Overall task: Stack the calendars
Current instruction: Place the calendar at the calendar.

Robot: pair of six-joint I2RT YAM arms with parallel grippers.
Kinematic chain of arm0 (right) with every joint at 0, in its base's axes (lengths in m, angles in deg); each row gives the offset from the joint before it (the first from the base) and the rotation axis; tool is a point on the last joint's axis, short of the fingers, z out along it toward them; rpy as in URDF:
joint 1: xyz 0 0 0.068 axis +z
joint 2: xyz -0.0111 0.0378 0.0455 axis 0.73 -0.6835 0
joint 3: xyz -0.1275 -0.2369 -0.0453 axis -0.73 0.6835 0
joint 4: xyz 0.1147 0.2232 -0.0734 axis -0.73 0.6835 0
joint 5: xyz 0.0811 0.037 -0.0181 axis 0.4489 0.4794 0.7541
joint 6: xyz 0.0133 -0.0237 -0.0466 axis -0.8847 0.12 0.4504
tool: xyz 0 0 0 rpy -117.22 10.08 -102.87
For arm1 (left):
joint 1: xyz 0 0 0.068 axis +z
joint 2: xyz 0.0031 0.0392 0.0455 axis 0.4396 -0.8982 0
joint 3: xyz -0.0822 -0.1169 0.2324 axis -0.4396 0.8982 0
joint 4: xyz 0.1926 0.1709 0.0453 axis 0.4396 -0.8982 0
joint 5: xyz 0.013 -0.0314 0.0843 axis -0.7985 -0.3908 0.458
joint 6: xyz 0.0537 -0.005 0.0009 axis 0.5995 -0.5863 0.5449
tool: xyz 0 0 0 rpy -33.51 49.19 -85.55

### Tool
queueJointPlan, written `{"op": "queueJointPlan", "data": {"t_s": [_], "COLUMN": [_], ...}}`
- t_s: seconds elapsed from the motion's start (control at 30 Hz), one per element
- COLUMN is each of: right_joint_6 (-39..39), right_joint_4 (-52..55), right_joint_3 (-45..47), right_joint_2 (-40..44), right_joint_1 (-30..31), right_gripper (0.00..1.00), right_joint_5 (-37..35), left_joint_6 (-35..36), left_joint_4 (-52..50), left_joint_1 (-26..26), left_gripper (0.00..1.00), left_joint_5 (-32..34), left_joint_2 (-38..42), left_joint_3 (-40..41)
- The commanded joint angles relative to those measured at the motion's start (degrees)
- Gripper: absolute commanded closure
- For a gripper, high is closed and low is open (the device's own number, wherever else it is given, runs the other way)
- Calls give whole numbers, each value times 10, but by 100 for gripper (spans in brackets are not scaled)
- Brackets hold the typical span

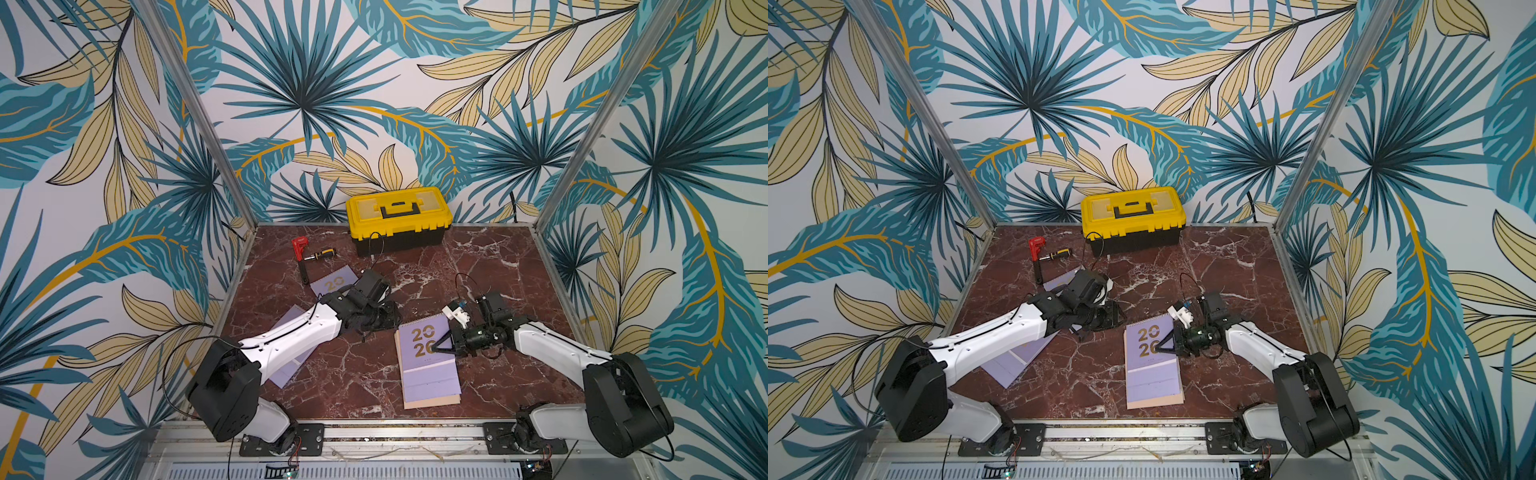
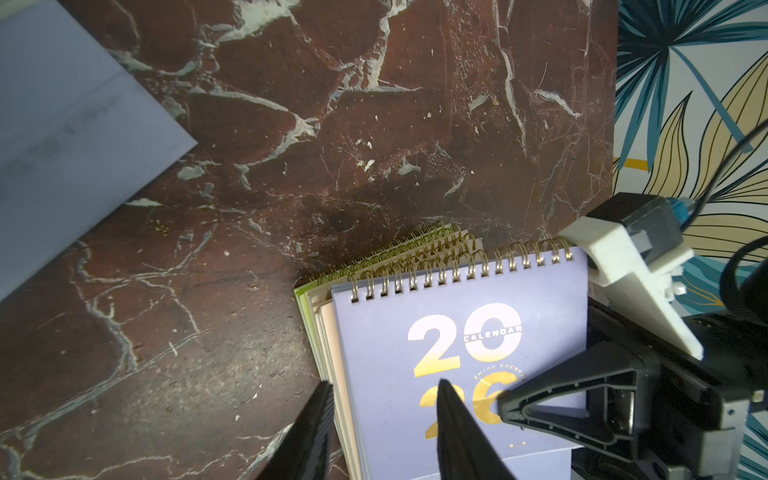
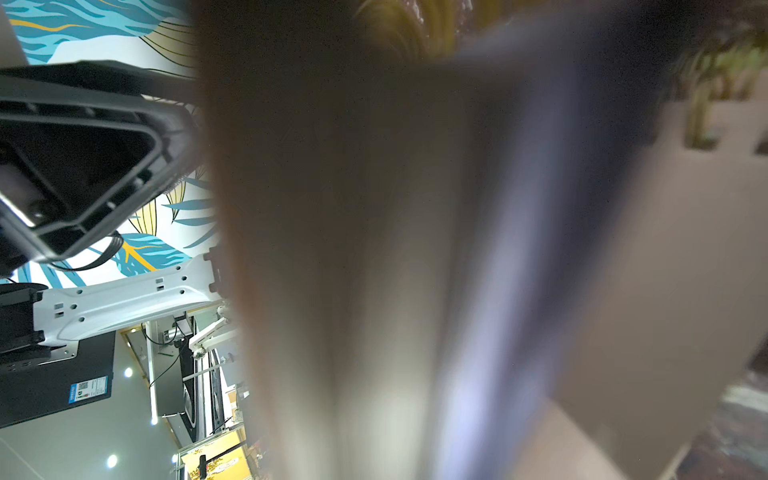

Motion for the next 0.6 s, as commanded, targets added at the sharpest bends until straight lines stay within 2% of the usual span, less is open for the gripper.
{"op": "queueJointPlan", "data": {"t_s": [0.0,0.17,0.3,0.57], "right_joint_6": [18,32,39,47], "right_joint_4": [22,65,99,203], "right_joint_3": [0,-13,-25,-77], "right_joint_2": [-7,-13,-22,-5], "right_joint_1": [5,5,5,5], "right_gripper": [83,70,67,49], "right_joint_5": [-18,-54,-85,-176], "left_joint_6": [-3,-3,-5,-15], "left_joint_4": [14,15,15,23], "left_joint_1": [-2,-2,-2,-3], "left_gripper": [57,57,57,55], "left_joint_5": [4,3,-1,-6], "left_joint_2": [7,5,1,-3], "left_joint_3": [16,19,22,35]}}
